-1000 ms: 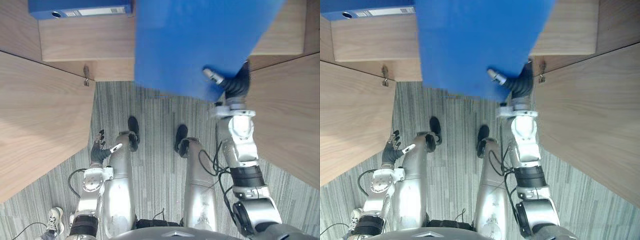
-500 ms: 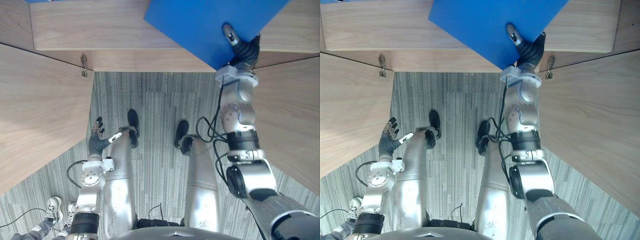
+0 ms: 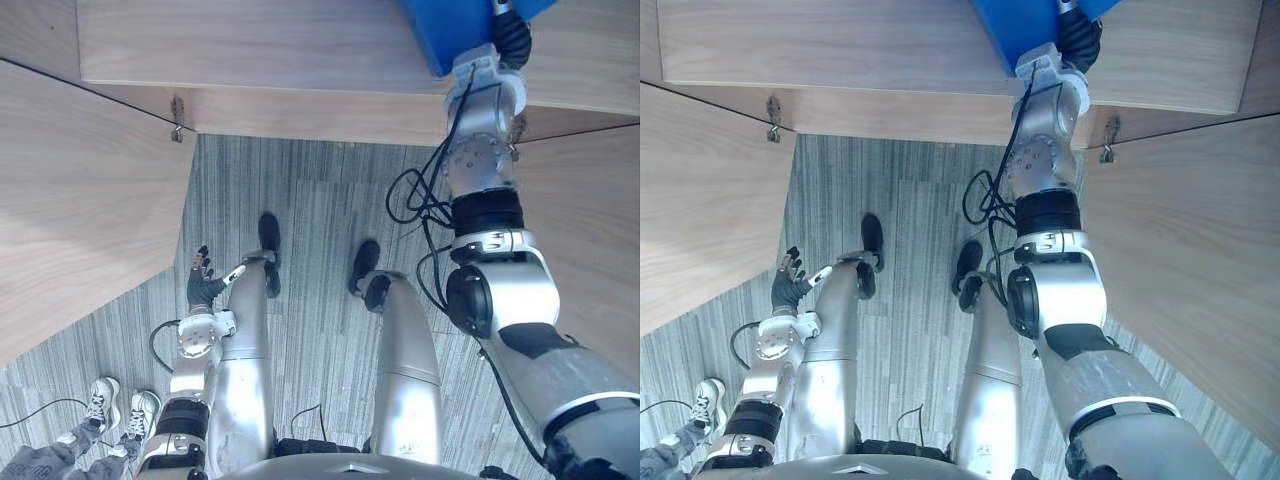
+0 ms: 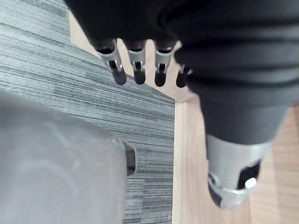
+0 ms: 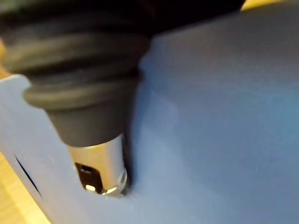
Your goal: Walk over to the cabinet, pick up the folder, carry it to the office cabinet, place the folder inside the office cabinet, then close the office cabinet door
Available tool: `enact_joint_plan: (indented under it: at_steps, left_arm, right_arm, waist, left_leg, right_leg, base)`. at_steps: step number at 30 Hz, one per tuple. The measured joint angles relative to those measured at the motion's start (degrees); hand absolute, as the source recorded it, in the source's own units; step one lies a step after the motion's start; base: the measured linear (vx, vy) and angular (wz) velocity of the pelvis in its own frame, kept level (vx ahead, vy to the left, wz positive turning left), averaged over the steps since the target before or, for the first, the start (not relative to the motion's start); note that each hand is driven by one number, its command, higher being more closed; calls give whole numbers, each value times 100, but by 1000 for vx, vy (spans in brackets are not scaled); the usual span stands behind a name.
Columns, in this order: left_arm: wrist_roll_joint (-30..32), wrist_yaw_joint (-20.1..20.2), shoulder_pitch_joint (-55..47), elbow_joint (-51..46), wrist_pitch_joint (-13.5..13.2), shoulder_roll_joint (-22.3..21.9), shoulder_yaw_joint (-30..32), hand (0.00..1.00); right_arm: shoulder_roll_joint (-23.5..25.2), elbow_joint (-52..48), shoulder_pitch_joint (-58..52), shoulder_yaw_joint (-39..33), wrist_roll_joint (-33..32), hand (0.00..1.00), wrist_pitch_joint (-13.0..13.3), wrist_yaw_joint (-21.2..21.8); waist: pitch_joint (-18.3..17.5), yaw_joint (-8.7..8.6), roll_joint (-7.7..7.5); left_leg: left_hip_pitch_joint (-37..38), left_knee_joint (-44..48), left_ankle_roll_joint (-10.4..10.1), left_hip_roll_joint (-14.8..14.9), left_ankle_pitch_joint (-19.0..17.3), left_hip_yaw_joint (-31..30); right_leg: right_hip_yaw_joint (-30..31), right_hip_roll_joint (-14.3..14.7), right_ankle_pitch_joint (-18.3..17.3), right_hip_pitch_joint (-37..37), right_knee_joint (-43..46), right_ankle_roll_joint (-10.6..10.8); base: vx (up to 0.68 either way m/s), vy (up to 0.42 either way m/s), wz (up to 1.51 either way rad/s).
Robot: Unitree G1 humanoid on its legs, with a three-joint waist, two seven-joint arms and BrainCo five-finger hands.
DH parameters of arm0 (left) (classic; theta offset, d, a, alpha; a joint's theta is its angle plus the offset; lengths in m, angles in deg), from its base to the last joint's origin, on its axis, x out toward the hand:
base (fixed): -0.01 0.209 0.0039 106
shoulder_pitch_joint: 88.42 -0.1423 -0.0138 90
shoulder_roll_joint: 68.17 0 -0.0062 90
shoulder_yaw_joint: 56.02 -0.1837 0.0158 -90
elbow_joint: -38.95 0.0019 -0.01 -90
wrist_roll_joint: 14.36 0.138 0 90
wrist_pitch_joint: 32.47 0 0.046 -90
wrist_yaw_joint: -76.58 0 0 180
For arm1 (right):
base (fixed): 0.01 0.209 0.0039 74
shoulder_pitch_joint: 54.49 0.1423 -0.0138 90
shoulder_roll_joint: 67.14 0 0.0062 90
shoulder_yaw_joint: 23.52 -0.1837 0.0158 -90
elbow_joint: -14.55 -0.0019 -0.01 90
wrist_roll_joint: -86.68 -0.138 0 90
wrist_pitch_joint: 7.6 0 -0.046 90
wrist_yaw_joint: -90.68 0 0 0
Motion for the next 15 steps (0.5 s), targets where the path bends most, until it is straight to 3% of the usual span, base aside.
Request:
enact_joint_plan:
  at_steps: [5,6,8,15]
  left_arm:
    - [-46,-95,29,236,18,-19,-97,0]
    - [-46,-98,30,251,22,-24,-99,0]
    - [-46,-133,31,316,35,-35,-125,0]
    - [-47,-291,33,316,37,-35,-211,0]
  right_arm:
    - [20,334,87,-315,-388,100,55,-213]
    - [27,358,99,-334,-406,0,63,-245]
    - [132,394,159,-521,-474,0,107,-511]
    - [177,563,340,-564,-494,0,107,-625]
  waist:
    - [-232,81,16]
    - [-244,88,17]
    - [-318,109,17]
    - [-325,99,19]
  left_leg:
    - [15,-212,-16,-17,127,-20]
    - [15,-222,-22,-17,134,-23]
    - [33,-319,-43,-22,182,-35]
    - [90,-421,-65,-24,274,-40]
  right_leg:
    - [-85,0,44,15,-132,-49]
    - [-91,0,48,16,-141,-53]
    - [-124,1,63,31,-197,-66]
    - [-148,5,117,62,-276,-89]
  base:
    - [-13,-27,7]
    - [-4,-20,5]
    - [0,-20,4]
    - [0,0,0]
